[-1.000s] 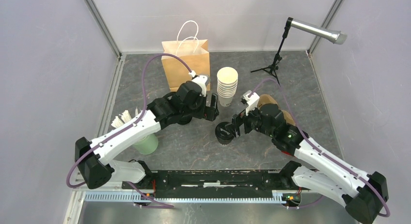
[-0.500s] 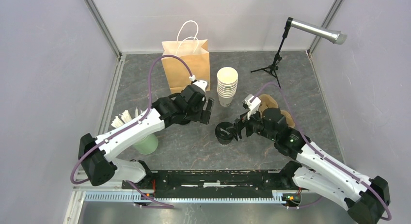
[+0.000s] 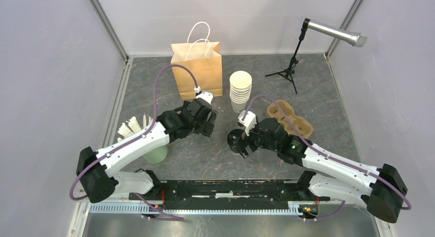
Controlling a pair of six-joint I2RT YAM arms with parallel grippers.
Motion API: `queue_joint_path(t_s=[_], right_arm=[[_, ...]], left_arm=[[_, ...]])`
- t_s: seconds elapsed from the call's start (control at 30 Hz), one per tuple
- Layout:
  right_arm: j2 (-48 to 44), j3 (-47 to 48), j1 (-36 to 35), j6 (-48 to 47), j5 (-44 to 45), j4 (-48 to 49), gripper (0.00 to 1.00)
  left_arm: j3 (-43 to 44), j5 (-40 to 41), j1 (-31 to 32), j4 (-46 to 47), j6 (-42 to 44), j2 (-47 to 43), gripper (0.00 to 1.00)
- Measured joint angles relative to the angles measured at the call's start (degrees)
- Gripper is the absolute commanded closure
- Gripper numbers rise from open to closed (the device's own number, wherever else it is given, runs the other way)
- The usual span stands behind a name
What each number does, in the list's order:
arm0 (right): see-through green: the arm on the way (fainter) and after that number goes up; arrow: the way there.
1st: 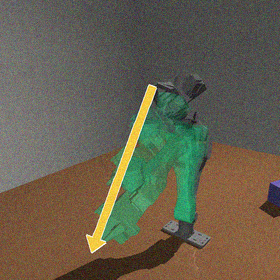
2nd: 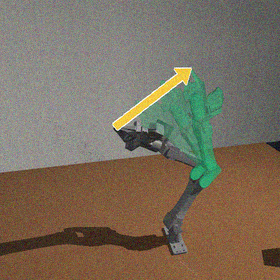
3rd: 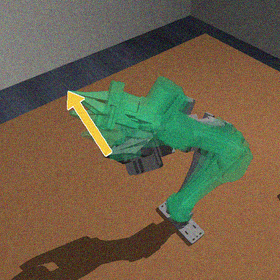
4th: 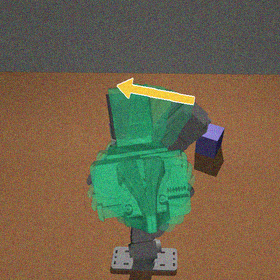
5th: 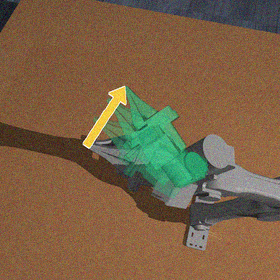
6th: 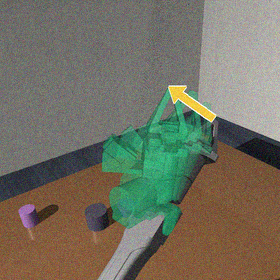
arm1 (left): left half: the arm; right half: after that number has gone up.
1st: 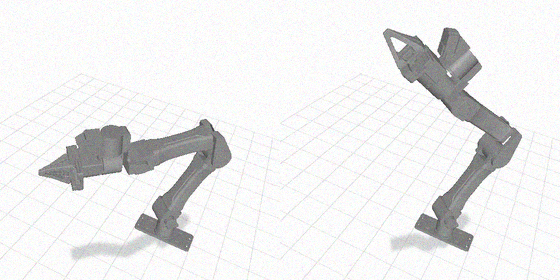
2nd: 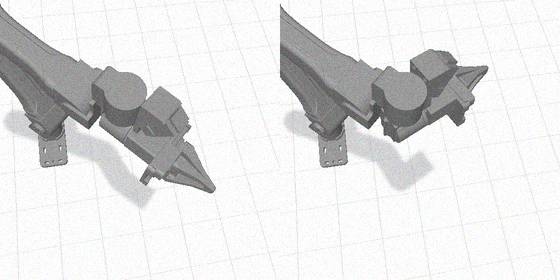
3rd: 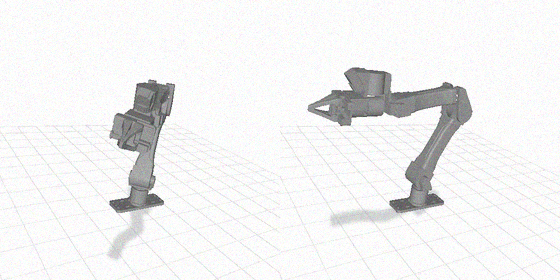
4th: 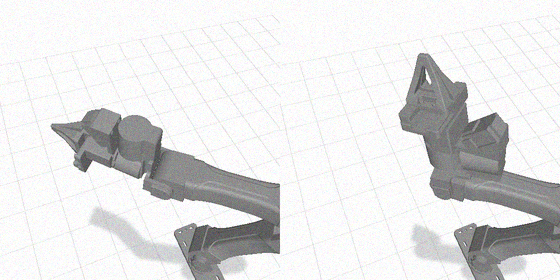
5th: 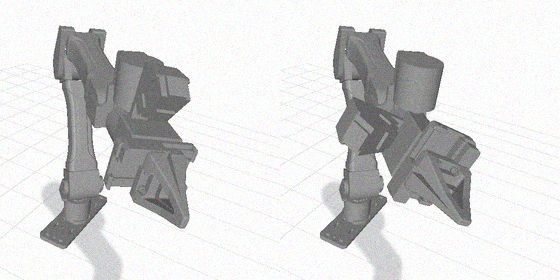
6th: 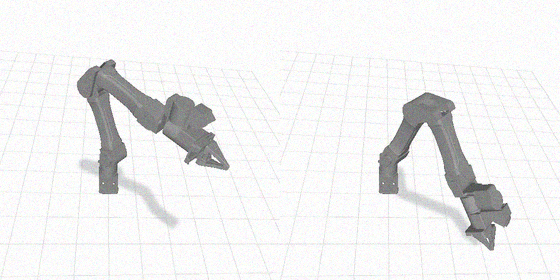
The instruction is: Pack the takeout coffee
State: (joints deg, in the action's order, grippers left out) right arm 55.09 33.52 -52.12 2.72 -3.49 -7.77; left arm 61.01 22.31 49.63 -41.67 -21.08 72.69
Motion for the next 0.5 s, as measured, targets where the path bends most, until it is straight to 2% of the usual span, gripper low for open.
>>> queue_joint_path(t_s=[0.27,0.5], right_arm=[[5.79,2.16,-1.01,-1.60,2.58,1.07,0.05],[6.19,2.27,-1.09,-1.66,6.14,1.49,0.08]], left_arm=[[-5.79,2.93,0.00,3.48,1.25,-6.95,0.08],[-6.47,3.08,0.00,5.60,1.27,-7.74,0.07]])
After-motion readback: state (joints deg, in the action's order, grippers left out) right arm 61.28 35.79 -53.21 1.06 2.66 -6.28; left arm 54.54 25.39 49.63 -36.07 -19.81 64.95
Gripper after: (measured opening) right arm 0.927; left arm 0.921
